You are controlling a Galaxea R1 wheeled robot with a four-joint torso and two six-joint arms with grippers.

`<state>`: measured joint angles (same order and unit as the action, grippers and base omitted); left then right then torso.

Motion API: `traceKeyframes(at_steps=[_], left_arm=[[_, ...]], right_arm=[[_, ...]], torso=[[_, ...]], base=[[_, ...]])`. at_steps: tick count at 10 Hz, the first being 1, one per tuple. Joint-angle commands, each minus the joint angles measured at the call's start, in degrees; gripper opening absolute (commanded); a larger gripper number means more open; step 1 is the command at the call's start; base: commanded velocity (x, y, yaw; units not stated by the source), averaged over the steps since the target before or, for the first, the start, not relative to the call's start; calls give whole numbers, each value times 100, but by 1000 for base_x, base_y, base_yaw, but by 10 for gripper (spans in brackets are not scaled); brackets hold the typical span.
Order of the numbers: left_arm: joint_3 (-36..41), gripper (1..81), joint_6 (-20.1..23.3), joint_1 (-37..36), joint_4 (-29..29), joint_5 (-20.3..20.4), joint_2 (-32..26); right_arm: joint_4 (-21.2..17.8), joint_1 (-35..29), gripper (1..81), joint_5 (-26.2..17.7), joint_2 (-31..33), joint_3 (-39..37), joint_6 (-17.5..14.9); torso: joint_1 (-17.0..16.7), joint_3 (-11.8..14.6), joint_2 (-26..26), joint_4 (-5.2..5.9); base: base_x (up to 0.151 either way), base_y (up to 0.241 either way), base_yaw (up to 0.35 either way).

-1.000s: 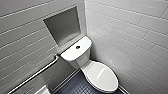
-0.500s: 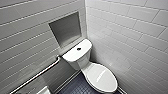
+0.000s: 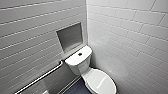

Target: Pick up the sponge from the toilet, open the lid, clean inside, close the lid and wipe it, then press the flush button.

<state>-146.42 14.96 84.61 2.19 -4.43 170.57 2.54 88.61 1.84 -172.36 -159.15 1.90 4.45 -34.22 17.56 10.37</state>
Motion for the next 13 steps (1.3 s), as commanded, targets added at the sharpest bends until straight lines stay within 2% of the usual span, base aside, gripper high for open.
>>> traceKeyframes(at_steps=[1, 2, 3, 4, 7, 9, 11, 13], left_arm=[[8, 811, 34, 60, -26, -498, -23], [8, 811, 34, 60, -26, -498, -23], [8, 811, 34, 60, -26, -498, -23], [8, 811, 34, 60, -35, -498, -23], [8, 811, 34, 60, -35, -498, -5], [8, 811, 34, 51, -27, -498, 4], [-79, 811, 25, 34, -17, -497, 39], [-325, 811, 25, 34, -9, -489, 187]], right_arm=[[-69, 100, 10, -465, -46, 25, -23], [-69, 100, 10, -457, -46, 25, -23], [-60, 109, 10, -457, -55, 25, -23], [-60, 109, 10, -465, -55, 25, -23], [-52, 118, 10, -457, -55, 43, -23], [-51, 126, 10, -457, -55, 43, -23], [-60, 126, 10, -457, -64, 43, -32], [-51, 126, 10, -457, -90, 43, -32]], torso=[[-358, 543, -558, 0], [-445, 750, -768, 0], [-445, 828, -975, 0], [-313, 564, -601, 0], [-363, 678, -822, 0], [-365, 1249, -809, 0], [-365, 1452, -809, 0], [-367, 1854, -809, 0]], base=[[0, 0, 0], [0, 0, 0], [0, 0, 0], [0, 0, 0], [0, 0, 0], [0, 0, 0], [0, 0, 0], [0, 0, 0]])
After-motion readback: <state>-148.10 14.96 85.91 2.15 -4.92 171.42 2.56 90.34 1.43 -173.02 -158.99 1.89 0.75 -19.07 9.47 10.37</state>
